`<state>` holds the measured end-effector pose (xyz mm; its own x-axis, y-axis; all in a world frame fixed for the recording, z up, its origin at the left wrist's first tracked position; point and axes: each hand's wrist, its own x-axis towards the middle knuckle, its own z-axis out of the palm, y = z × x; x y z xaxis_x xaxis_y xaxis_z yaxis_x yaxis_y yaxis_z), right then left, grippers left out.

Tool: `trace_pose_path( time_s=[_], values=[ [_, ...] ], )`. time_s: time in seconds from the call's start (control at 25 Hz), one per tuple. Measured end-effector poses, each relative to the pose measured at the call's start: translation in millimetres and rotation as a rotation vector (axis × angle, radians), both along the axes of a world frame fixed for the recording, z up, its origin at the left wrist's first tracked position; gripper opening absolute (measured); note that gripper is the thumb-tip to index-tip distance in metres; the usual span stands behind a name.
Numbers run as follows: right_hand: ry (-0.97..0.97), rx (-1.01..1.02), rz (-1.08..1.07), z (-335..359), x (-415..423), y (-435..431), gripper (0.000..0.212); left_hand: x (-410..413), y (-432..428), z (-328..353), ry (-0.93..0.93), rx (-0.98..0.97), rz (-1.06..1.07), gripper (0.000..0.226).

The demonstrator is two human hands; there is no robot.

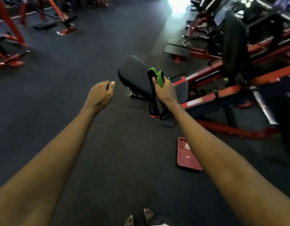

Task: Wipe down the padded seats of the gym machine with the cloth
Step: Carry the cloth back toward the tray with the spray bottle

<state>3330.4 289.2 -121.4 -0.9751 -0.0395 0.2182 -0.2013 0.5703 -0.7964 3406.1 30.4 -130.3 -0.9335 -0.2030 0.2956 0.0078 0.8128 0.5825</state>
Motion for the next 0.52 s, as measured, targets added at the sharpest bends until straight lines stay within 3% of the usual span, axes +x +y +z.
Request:
trace_pose_path(
  time_s=[0.2,0.52],
  values=[
    [-0.005,0.022,-0.288,-12.3,-5.1,115.8,0.043,-65.7,98.7,-2.7,-0.004,0.059,-0.253,0.046],
    [-0.035,0.001,-0.531,-36.4,-13.6,235.5,0.041,-143.3,213.7,-3.7,-0.017,0.034,-0.459,0.043]
  ],
)
